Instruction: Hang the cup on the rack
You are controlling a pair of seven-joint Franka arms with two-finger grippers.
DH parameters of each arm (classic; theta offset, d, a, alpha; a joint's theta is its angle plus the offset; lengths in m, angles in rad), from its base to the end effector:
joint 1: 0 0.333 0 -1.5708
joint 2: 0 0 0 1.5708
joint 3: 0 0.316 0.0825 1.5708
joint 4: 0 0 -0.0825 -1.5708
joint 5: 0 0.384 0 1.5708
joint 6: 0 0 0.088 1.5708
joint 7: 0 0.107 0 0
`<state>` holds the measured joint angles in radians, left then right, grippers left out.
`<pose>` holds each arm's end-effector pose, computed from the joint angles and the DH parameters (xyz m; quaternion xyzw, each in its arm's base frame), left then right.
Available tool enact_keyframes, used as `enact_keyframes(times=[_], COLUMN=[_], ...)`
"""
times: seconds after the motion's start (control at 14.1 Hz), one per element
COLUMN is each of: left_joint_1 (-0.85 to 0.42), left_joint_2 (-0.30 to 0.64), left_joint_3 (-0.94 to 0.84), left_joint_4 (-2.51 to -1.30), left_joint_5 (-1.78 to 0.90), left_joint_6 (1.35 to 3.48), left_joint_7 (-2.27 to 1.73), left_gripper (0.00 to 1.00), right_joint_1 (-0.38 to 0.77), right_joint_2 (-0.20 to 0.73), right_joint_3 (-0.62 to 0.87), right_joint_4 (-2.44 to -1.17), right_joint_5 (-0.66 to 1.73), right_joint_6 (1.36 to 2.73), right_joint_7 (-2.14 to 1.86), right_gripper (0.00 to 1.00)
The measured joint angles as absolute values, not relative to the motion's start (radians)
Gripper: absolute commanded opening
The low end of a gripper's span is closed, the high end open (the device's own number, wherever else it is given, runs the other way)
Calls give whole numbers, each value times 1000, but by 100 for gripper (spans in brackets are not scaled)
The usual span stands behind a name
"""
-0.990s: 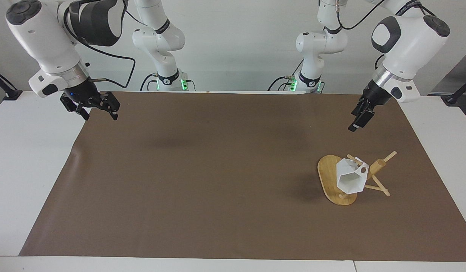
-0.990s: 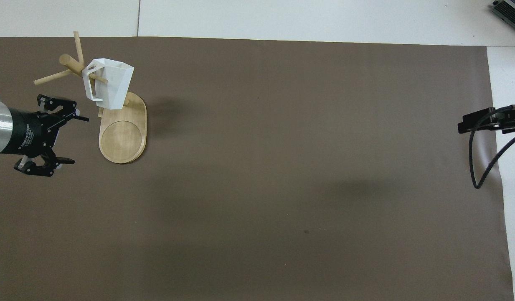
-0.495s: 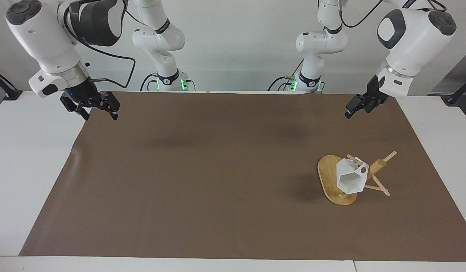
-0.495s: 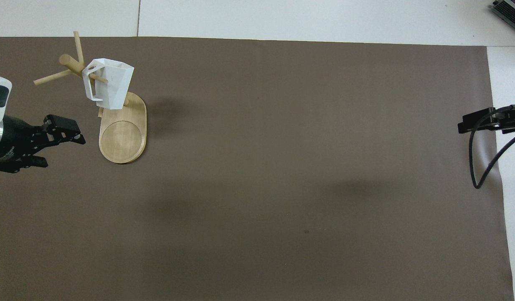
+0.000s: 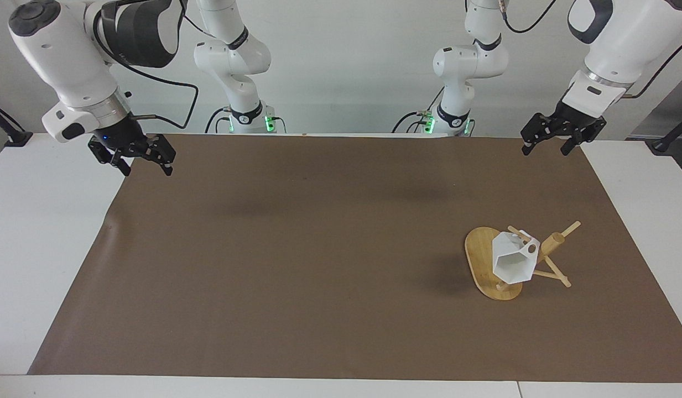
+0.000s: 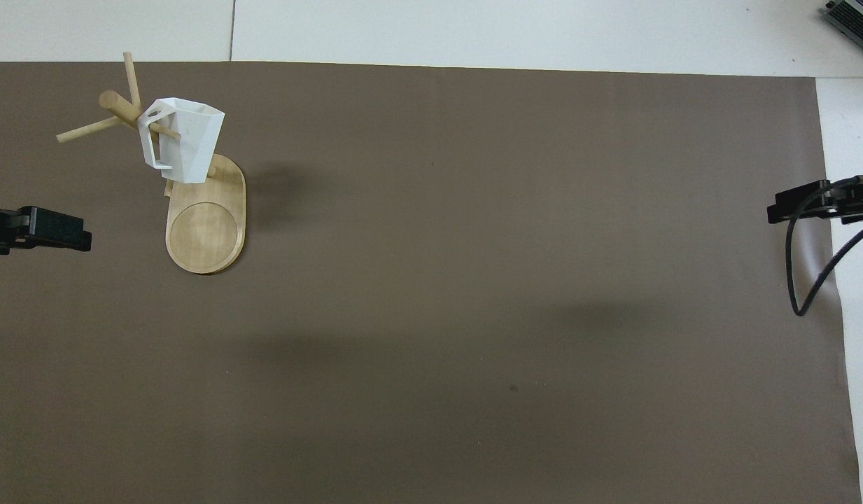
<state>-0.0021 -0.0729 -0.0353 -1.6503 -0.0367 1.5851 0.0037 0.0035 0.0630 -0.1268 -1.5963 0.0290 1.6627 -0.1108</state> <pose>0.5321 -0.0245 0.6278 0.9996 -0.0203 0.0035 0.0171 0.5765 -0.0664 0.5850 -0.9999 0.0074 -0.0032 0.0102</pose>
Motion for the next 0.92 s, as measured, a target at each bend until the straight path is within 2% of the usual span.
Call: enact_keyframes(times=[0.5,0.92], left_joint_1=[-3,-4], left_joint_2=[-34,-34], left_joint_3=[-45,-49], left_joint_4=[-1538,-1525], left_joint_5=[4,12], left_joint_6=[1501,1488], left_joint_7=[72,77], left_gripper=[100,100], right_joint_1=[3,3], right_joint_2=[63,63], right_joint_3=[-127,-127], right_joint_4=[-1596,-1596], right_joint_5=[29,29], right_joint_6=[1663,1663], right_joint_7=[-111,-111], right_gripper=[100,100])
